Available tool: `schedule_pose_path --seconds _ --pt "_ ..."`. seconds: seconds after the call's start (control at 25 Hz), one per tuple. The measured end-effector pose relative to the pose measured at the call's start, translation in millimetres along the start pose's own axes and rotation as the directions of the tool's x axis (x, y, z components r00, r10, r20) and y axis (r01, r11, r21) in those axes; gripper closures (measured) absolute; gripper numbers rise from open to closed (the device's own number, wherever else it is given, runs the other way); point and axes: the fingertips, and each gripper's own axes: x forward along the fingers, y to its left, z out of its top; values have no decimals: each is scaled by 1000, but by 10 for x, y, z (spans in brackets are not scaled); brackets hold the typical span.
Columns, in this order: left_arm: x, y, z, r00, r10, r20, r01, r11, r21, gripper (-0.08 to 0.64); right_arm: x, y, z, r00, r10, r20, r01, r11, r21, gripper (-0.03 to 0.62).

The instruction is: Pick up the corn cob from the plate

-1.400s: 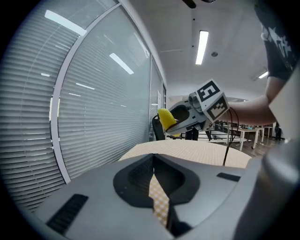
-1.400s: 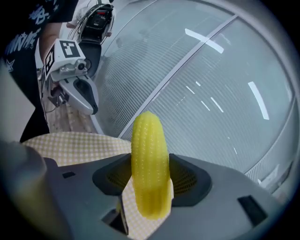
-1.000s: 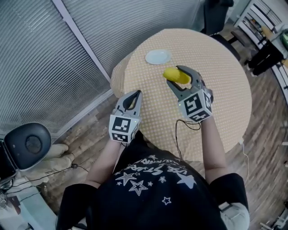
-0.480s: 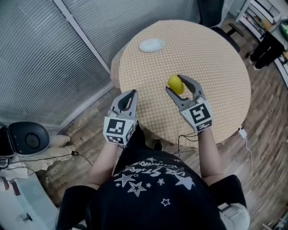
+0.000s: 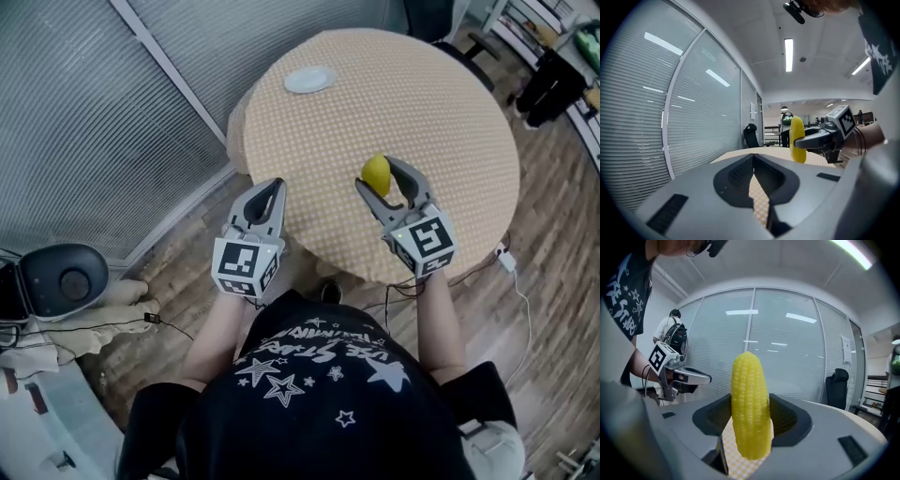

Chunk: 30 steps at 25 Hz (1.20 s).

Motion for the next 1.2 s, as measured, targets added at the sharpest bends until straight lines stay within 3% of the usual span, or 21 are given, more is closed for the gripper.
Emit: schedule_pose_path --seconds 0.24,0.76,1.2 --pt "-361 115 40 999 -45 25 45 999 9 554 -100 270 227 996 -72 47 68 994 83 341" --pt "-1630 516 -254 989 -135 60 135 991 -2 554 -331 1455 514 972 -213 102 195 968 160 341" --pt "-1771 392 -359 981 -174 81 178 983 -39 554 -684 1738 492 962 -256 91 231 947 222 339"
